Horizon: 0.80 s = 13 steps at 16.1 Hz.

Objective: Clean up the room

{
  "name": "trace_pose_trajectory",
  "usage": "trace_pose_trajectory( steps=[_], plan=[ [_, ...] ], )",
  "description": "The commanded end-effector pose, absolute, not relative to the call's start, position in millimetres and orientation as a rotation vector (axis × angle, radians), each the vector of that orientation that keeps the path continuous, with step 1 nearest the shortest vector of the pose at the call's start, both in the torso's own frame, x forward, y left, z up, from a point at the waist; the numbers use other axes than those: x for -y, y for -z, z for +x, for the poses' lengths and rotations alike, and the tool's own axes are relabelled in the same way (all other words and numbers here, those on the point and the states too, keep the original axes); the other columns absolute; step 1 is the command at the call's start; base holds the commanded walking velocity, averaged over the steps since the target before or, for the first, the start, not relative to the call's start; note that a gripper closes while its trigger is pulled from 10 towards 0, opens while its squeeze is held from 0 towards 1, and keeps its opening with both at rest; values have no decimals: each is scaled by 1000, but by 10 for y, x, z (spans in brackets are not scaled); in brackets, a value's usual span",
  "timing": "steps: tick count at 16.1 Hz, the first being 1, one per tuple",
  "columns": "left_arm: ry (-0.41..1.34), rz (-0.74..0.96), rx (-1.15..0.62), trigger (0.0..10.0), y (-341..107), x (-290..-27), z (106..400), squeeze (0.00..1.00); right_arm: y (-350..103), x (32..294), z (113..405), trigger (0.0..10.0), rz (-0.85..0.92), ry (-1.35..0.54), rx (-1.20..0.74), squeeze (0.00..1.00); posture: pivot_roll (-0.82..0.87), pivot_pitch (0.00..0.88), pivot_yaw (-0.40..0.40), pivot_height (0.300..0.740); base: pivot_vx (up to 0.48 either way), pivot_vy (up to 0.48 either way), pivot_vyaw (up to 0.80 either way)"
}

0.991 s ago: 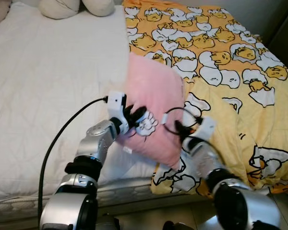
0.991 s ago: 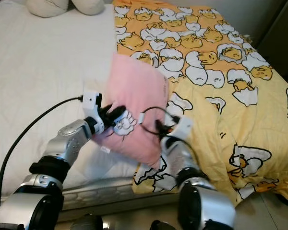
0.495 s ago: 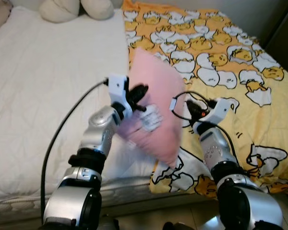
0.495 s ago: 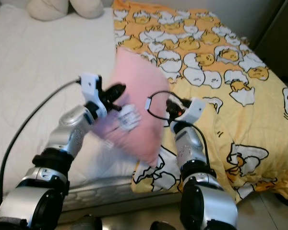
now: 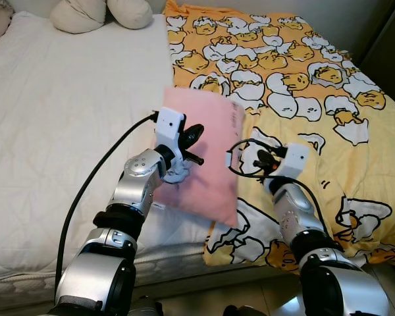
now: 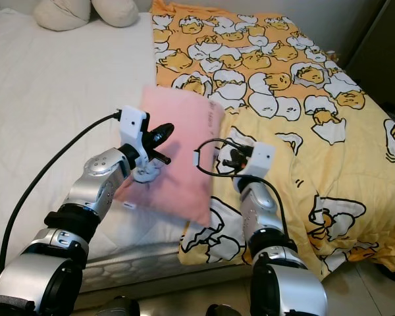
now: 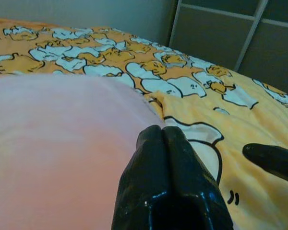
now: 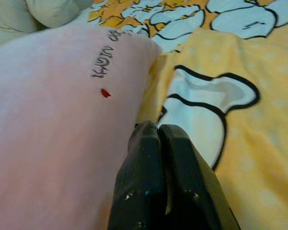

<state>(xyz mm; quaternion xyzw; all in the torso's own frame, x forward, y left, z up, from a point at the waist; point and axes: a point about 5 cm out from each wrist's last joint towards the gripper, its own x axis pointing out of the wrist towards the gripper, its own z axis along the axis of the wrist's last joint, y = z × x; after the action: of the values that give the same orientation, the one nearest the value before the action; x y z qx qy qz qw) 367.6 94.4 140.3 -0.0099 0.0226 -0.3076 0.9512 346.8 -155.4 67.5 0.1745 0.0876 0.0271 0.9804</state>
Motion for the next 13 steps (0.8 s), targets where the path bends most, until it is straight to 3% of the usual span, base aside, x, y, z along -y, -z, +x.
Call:
trace_pose_trajectory(
  steps=[1, 5, 6, 7, 8, 9, 13],
  plan=[
    [634, 8, -50, 0, -1407, -913, 3684, 0, -657, 1601, 3456, 10000, 349, -30, -181, 0, 85, 0, -36, 740, 0, 0, 0],
    [620, 35, -71, 0, -1336, -932, 3663, 0, -668, 1563, 3459, 10000, 318, -36, -178, 0, 94, 0, -42, 740, 0, 0, 0],
    [562, 77, -40, 10000, -1378, -974, 3693, 0, -693, 1593, 3456, 10000, 312, -14, -147, 655, 95, 0, -41, 740, 0, 0, 0],
    [466, 151, 10, 10000, -1460, -1064, 3745, 0, -759, 1624, 3460, 10000, 273, 0, -90, 1000, 96, 0, -41, 740, 0, 0, 0],
    [325, 304, 89, 10000, -1587, -1236, 3809, 1000, -881, 1618, 3475, 10000, 188, -2, -7, 1000, 95, 0, -39, 740, 0, 0, 0],
    [275, 369, 98, 10000, -1616, -1327, 3835, 1000, -963, 1584, 3482, 10000, 142, -17, 46, 1000, 90, 0, -39, 740, 0, 0, 0],
    [129, 362, -42, 10000, -1442, -1506, 3875, 1000, -946, 1462, 3458, 10000, 113, -38, 54, 1000, 78, 0, -35, 740, 0, 0, 0]
  ],
)
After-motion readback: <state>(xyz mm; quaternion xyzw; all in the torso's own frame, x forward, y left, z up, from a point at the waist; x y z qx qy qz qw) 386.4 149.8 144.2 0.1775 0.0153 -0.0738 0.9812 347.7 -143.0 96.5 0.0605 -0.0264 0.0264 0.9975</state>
